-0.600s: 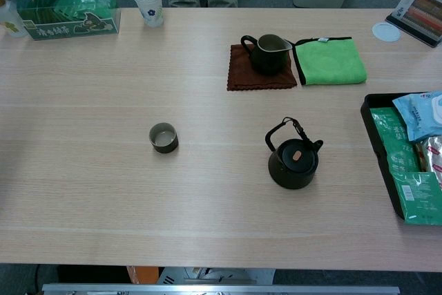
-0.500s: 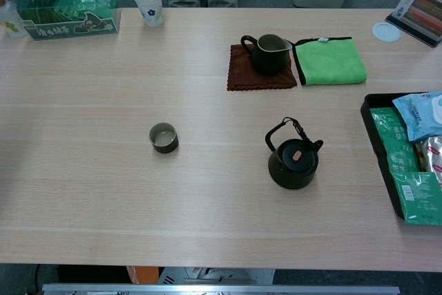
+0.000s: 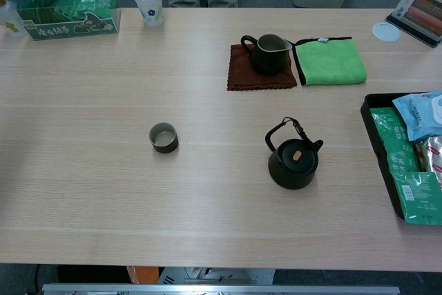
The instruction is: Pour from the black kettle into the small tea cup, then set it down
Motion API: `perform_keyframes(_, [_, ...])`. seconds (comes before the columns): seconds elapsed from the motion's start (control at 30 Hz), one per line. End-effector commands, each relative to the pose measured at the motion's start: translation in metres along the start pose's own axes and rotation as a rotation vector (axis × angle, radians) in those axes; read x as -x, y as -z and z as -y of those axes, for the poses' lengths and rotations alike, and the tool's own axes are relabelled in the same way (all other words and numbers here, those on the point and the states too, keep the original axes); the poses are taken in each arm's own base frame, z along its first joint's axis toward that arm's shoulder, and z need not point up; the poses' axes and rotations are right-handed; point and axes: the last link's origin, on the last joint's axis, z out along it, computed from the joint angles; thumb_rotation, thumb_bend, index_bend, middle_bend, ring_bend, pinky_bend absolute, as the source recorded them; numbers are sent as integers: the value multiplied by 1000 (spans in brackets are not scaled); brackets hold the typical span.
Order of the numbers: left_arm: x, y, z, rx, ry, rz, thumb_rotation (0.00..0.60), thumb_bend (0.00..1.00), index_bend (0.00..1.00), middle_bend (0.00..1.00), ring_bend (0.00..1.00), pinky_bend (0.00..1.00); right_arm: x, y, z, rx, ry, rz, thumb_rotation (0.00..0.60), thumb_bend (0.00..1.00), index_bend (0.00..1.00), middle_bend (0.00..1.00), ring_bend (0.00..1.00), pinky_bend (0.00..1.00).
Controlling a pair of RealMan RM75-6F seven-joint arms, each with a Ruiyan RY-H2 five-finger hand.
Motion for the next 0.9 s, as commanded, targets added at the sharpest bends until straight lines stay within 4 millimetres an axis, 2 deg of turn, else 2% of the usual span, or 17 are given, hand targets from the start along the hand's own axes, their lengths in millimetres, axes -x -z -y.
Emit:
perform_keyframes(0.03, [0, 0, 0, 0, -1, 3, 600, 314, 216, 280, 261, 237, -1, -8, 10, -62, 12, 14, 600, 158, 285, 288, 200, 151])
perform_keyframes(0.13, [1, -1, -2, 4, -1, 5, 600, 314, 216, 279, 261, 237, -1, -17, 21, -122, 15, 33, 600, 157, 285, 288, 200, 151])
perform_keyframes(0.4, [4, -1, -7, 18, 3, 16, 600, 313, 216, 277, 261, 237, 4, -43, 68, -337, 58, 107, 600, 154, 285, 303, 200, 152])
perform_keyframes(0.73, [6, -1, -1, -8, 9, 24, 600, 314, 216, 276, 261, 237, 28, -58, 121, -575, 177, 230, 600, 99, 321, 320, 200, 151])
perform_keyframes(0.9, [8, -1, 1, -12, 11, 34, 600, 314, 216, 276, 261, 237, 41, -62, 140, -644, 206, 267, 600, 80, 321, 327, 200, 152])
